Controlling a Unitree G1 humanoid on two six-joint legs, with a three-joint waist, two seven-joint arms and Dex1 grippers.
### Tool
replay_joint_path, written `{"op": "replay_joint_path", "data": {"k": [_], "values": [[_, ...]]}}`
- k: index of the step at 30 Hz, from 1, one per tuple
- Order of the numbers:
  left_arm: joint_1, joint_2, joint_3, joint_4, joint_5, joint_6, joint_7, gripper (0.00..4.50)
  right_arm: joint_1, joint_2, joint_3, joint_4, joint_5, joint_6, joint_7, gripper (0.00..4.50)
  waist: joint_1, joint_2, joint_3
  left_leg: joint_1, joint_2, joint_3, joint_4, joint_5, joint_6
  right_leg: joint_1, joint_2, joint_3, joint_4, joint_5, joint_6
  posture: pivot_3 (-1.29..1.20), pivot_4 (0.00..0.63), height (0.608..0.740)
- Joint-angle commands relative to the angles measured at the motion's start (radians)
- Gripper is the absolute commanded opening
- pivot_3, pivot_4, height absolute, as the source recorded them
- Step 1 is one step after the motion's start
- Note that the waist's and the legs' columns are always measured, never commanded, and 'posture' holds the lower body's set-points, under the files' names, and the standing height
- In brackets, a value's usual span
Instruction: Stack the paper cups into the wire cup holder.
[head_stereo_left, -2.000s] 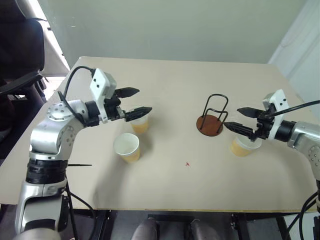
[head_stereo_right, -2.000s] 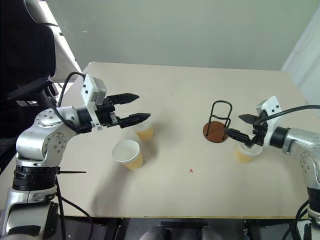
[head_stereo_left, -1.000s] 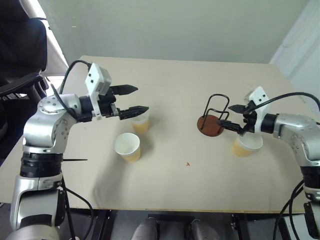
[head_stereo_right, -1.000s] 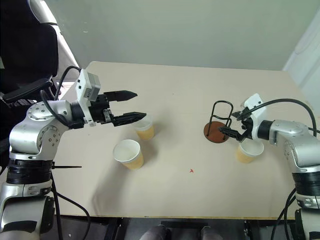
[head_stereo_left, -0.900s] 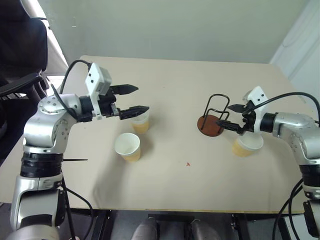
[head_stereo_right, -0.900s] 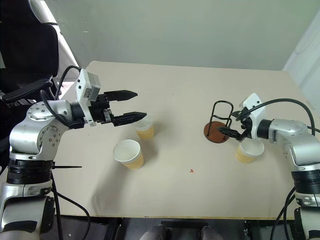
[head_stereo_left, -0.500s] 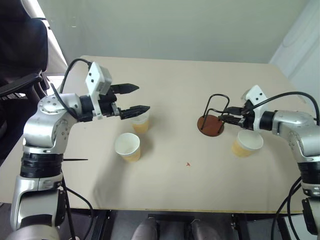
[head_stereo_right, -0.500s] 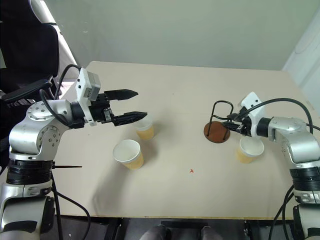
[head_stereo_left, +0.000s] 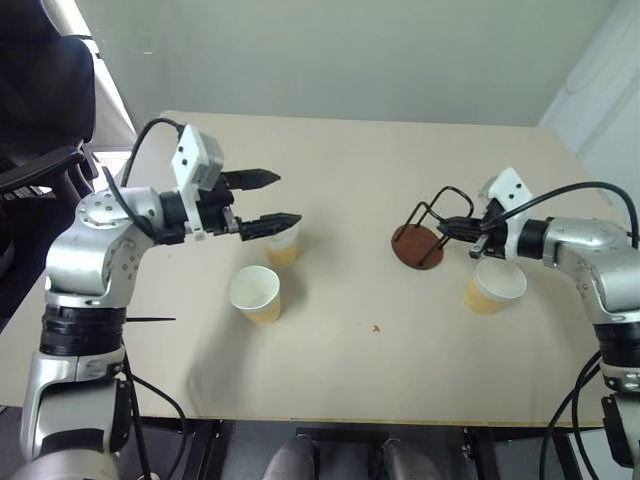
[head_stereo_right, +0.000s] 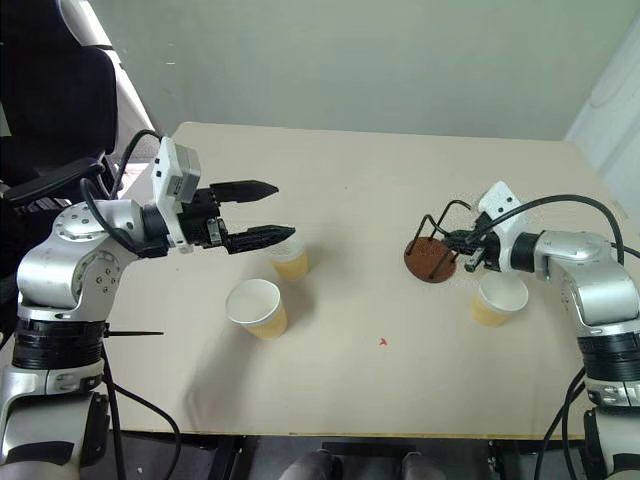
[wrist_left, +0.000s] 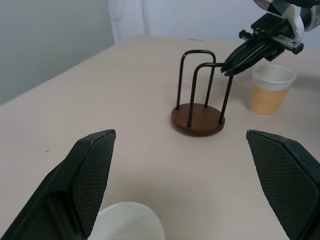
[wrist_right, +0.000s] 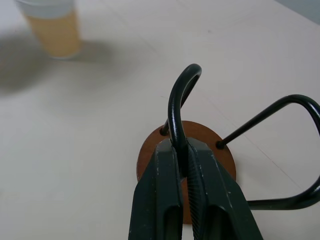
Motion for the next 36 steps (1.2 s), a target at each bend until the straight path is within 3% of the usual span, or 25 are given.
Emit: {"op": "replay_joint_path", "data": {"k": [1,14,36], "values": [[-0.044,0.038,0.005,-0.078,-0.066,0.063,-0.053,4.50,-0.042,-0.041,0.002,-0.130,0.042,0.018,0.061,0.03,0.000,0.000,0.000,-0.001,0.000,0.000,0.000,0.000,0.000,-0.001,0.000,0.000,0.000,0.000,0.000,0.00,0.150,0.740],[-0.070,0.148,-0.057,-0.141,-0.131,0.167,-0.230,4.50,-0.083,-0.092,0.062,-0.376,0.141,0.129,0.147,0.03,0.000,0.000,0.000,-0.002,0.000,0.000,0.001,0.000,0.000,-0.001,0.000,0.000,-0.002,0.000,0.001,0.00,0.150,0.740],[0.029,0.170,-0.052,-0.305,-0.233,0.240,-0.231,4.50,0.019,-0.165,0.156,-0.473,0.103,0.054,0.212,0.03,-0.006,0.000,0.000,-0.001,0.001,0.000,0.002,0.000,0.001,-0.001,0.000,0.000,-0.002,0.000,0.001,0.00,0.150,0.740]]}}
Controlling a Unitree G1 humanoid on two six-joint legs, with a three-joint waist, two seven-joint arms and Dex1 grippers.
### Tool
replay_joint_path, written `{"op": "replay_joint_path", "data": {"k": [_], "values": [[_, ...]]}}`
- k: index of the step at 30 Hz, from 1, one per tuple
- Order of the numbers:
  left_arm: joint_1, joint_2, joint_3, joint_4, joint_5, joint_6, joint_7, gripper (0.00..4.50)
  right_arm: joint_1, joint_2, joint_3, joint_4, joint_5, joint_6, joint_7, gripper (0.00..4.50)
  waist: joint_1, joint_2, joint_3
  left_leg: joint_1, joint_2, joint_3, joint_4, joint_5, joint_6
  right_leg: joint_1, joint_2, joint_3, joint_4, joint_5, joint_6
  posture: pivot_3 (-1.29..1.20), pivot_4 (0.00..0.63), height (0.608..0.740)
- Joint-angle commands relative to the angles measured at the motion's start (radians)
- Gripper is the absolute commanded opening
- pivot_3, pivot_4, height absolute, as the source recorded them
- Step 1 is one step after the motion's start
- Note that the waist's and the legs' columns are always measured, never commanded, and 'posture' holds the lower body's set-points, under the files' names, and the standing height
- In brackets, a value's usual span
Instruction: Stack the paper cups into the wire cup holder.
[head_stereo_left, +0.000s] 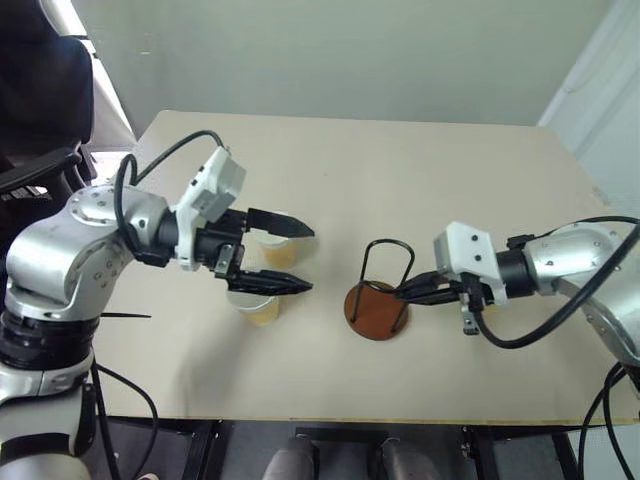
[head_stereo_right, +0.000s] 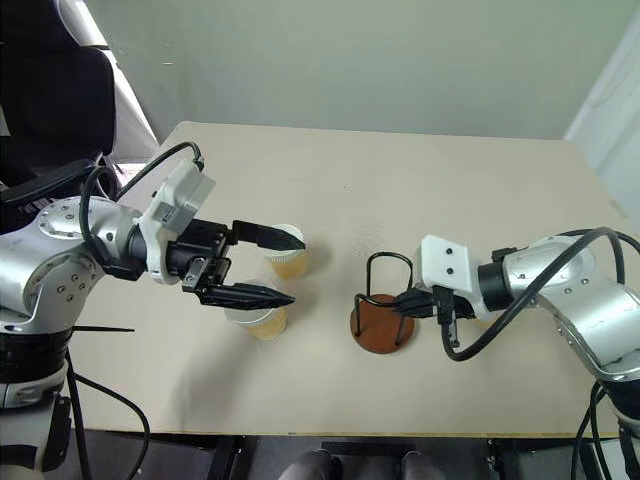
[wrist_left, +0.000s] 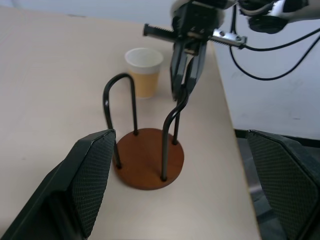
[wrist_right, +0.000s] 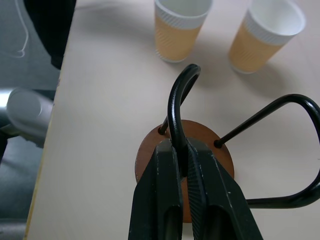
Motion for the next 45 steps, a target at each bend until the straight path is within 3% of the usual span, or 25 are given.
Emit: {"op": "replay_joint_path", "data": {"k": [1,26,30,40,45], "values": [[0.014,0.029,0.014,-0.055,-0.023,0.001,-0.022,4.50,-0.006,-0.013,0.000,-0.007,-0.021,-0.038,0.010,0.03,0.000,0.000,0.000,0.000,0.000,0.000,0.000,0.000,0.000,0.000,0.000,0.000,0.000,0.000,0.000,0.00,0.150,0.740],[0.032,0.069,-0.003,-0.052,0.017,-0.034,-0.033,4.50,0.039,-0.027,0.048,0.041,-0.137,-0.163,0.056,0.03,0.000,0.000,0.000,0.000,0.000,0.000,0.001,0.000,0.000,0.000,0.000,0.000,0.001,0.000,0.000,0.00,0.150,0.740],[0.037,0.067,-0.002,-0.052,0.016,-0.037,-0.031,4.50,0.044,-0.031,0.049,0.041,-0.145,-0.166,0.063,1.09,0.000,0.000,0.000,0.000,0.000,0.000,0.001,0.000,0.000,0.000,0.000,0.000,0.001,0.000,0.000,0.00,0.150,0.740],[0.041,0.060,0.000,-0.050,0.008,-0.040,-0.021,4.50,0.078,-0.049,0.015,0.046,-0.179,-0.194,0.042,4.48,0.000,0.000,0.000,0.000,0.000,0.000,0.001,0.000,0.000,0.000,0.000,0.000,0.001,0.000,0.000,0.00,0.150,0.740],[0.033,0.050,0.001,-0.025,0.018,-0.054,-0.008,4.50,0.112,-0.076,-0.081,0.060,-0.175,-0.182,0.000,4.48,0.001,0.000,0.000,0.000,0.000,0.000,0.001,0.000,0.000,0.000,0.000,0.000,0.001,0.000,0.000,0.00,0.150,0.740]]}}
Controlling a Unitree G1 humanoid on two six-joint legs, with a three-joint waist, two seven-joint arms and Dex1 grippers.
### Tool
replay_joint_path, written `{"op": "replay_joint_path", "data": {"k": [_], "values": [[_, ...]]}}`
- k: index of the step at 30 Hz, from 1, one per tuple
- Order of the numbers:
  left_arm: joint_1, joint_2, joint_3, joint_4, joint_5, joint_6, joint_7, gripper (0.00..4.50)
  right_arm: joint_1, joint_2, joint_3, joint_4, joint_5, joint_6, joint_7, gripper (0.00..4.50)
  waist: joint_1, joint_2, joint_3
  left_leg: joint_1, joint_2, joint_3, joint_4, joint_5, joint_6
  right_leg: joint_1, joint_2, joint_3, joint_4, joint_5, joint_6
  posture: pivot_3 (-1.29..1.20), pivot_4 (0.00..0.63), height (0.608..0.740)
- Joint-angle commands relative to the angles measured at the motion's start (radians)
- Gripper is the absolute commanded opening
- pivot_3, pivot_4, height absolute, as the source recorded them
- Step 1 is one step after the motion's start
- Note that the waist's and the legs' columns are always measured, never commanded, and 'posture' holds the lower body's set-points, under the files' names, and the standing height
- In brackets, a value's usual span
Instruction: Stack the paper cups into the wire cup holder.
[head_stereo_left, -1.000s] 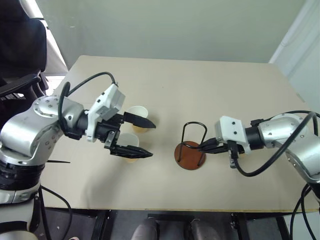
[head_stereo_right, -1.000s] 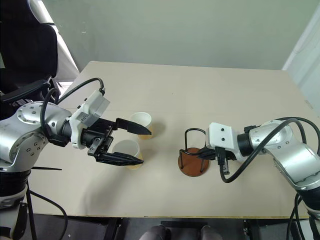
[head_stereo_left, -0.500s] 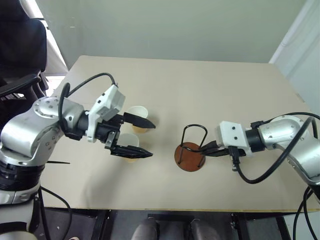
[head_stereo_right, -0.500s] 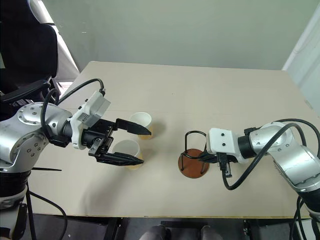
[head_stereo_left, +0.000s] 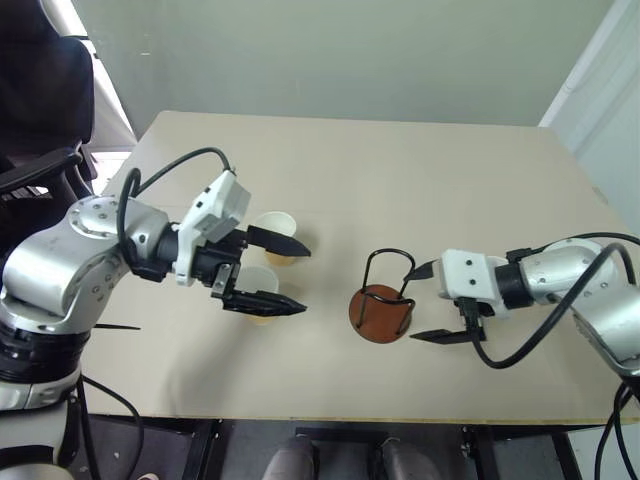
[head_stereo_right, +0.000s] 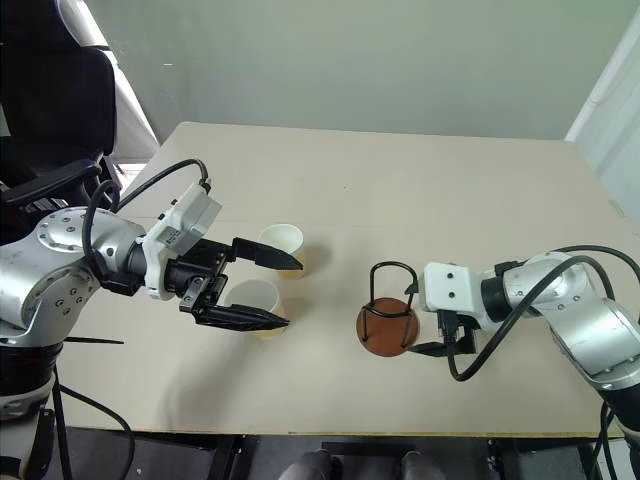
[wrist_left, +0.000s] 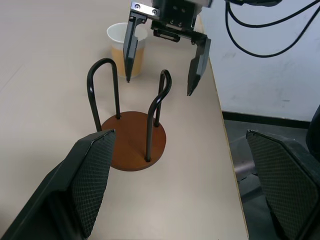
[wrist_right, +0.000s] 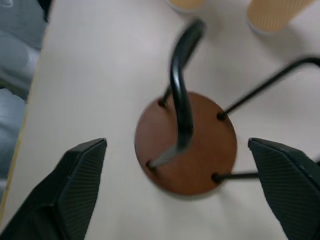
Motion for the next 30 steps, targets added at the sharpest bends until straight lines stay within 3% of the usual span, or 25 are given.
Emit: {"op": "replay_joint_path", "data": {"k": [1,4,8,18,30], "values": [[-0.012,-0.009,0.029,0.007,0.001,-0.022,0.014,4.50,0.011,-0.037,-0.117,-0.008,0.014,0.006,-0.028,4.48,0.000,0.000,0.000,0.000,0.000,0.000,0.000,0.000,0.000,0.000,0.000,0.000,0.000,0.000,0.000,0.00,0.150,0.740],[-0.018,-0.020,0.031,0.018,0.003,-0.027,0.021,4.50,0.026,-0.044,-0.189,0.003,0.026,0.027,-0.059,4.48,0.000,0.000,0.000,0.000,0.000,0.000,0.000,0.000,0.000,0.000,0.000,0.000,0.000,0.000,0.000,0.00,0.150,0.740],[-0.017,-0.032,0.040,0.028,0.010,-0.052,0.037,4.50,0.115,-0.089,-0.292,0.080,-0.076,-0.020,-0.152,4.48,0.005,0.000,0.000,0.000,0.000,0.000,0.000,0.000,0.000,0.000,0.000,0.000,0.000,0.000,0.000,0.00,0.150,0.740],[-0.039,-0.046,0.026,0.066,0.031,-0.085,0.028,4.50,0.310,-0.199,-0.382,0.080,-0.091,-0.073,-0.102,4.48,0.008,0.000,0.000,0.001,0.000,0.002,0.000,0.000,-0.001,0.000,0.000,0.001,0.001,0.000,0.000,0.00,0.150,0.740],[-0.035,-0.044,0.031,0.062,0.035,-0.087,0.021,4.50,0.261,-0.217,-0.260,0.161,-0.148,-0.160,-0.063,4.48,0.005,0.000,0.000,0.001,0.000,0.002,0.000,0.000,0.000,0.000,0.000,0.001,0.001,0.000,0.000,0.00,0.150,0.740]]}}
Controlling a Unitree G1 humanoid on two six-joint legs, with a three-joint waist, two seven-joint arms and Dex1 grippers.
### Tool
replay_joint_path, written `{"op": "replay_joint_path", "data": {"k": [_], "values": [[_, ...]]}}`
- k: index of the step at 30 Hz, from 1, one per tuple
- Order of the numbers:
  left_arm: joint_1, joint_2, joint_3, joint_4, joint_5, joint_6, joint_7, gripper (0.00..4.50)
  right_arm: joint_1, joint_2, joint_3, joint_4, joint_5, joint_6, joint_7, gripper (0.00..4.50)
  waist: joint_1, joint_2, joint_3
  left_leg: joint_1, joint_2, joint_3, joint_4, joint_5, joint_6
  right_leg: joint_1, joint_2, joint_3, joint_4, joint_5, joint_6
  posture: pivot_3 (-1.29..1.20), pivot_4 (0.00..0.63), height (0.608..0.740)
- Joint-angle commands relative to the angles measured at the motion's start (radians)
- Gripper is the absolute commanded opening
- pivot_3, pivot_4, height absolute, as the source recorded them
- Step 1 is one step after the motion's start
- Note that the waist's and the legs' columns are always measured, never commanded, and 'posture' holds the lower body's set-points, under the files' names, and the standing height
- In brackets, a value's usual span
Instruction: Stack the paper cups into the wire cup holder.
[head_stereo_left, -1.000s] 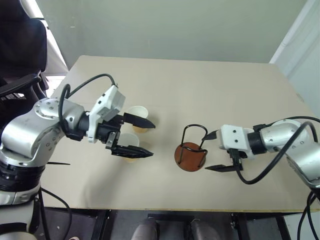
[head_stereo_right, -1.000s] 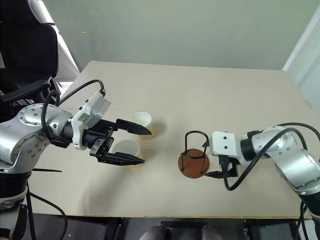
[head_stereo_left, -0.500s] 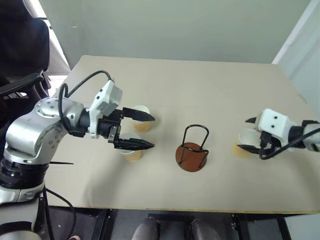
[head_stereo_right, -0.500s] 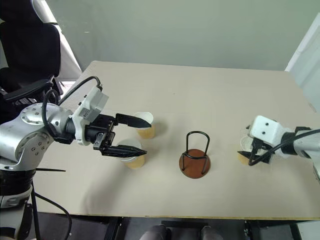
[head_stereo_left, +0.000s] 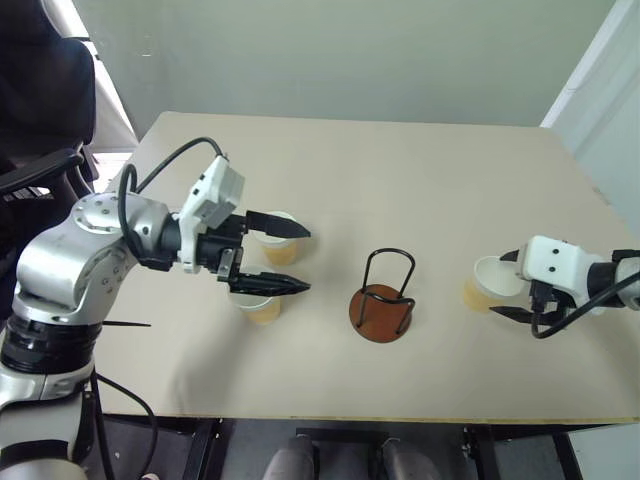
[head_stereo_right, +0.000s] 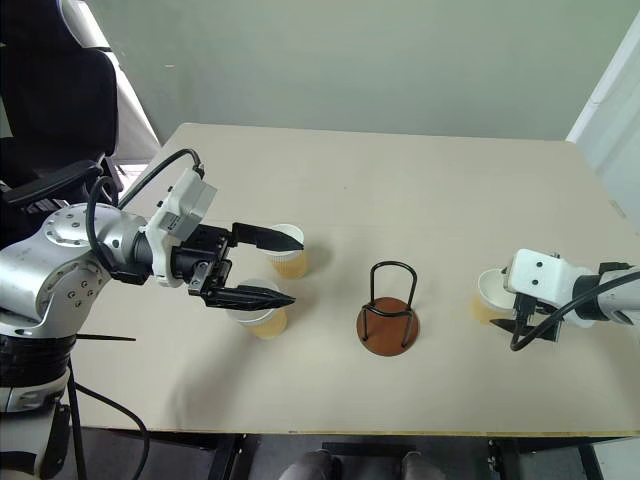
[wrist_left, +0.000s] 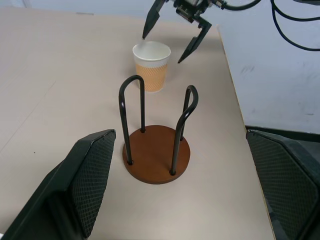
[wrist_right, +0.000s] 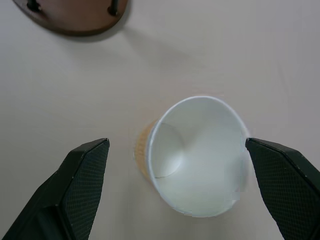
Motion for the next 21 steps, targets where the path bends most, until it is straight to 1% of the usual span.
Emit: {"op": "replay_joint_path", "data": {"k": [1,9,13,14,16,17,21], "values": [[-0.014,0.011,0.023,-0.018,0.003,-0.016,-0.004,4.50,-0.037,-0.027,0.029,0.033,-0.042,-0.053,0.017,4.48,-0.001,0.000,0.000,0.000,0.000,0.000,0.000,0.000,0.000,0.000,0.000,0.000,0.000,0.000,0.000,0.00,0.150,0.740],[-0.005,0.019,0.034,-0.035,-0.002,-0.007,0.007,4.50,-0.082,-0.021,0.116,0.138,-0.125,-0.147,0.044,4.48,-0.001,0.000,0.000,0.000,0.000,0.000,0.000,0.000,0.000,0.000,0.000,0.000,0.000,0.000,0.000,0.00,0.150,0.740],[-0.003,0.021,0.035,-0.039,-0.004,-0.006,0.011,4.50,-0.101,-0.010,0.137,0.159,-0.140,-0.164,0.057,4.48,-0.001,0.000,0.000,0.000,0.000,0.000,0.000,0.000,0.001,0.000,0.000,0.000,0.000,0.000,0.000,0.00,0.150,0.740],[-0.003,0.021,0.035,-0.039,-0.004,-0.006,0.012,4.50,-0.106,-0.007,0.141,0.160,-0.142,-0.166,0.059,4.10,-0.002,0.000,0.000,0.000,0.000,0.000,0.000,0.000,0.001,0.000,0.000,0.000,0.000,0.000,0.000,0.00,0.150,0.740],[-0.005,0.022,0.032,-0.035,-0.002,-0.009,0.010,4.50,-0.118,0.003,0.147,0.151,-0.136,-0.163,0.066,3.58,-0.002,0.000,0.000,0.000,0.000,0.000,0.000,0.000,0.001,0.000,0.000,0.000,0.000,0.000,0.000,0.00,0.150,0.740],[-0.005,0.022,0.029,-0.033,0.001,-0.012,0.009,4.50,-0.123,0.007,0.148,0.146,-0.133,-0.159,0.070,3.16,-0.002,0.000,0.000,0.000,0.000,0.000,0.000,0.000,0.001,0.000,0.000,0.000,0.000,0.000,0.000,0.00,0.150,0.740],[-0.009,0.026,0.018,-0.016,0.023,-0.028,-0.001,4.50,-0.142,0.020,0.153,0.138,-0.127,-0.150,0.087,1.74,-0.002,0.000,0.000,0.000,0.000,0.000,0.000,0.000,0.001,0.000,0.000,0.000,0.000,0.000,0.000,0.00,0.150,0.740]]}}
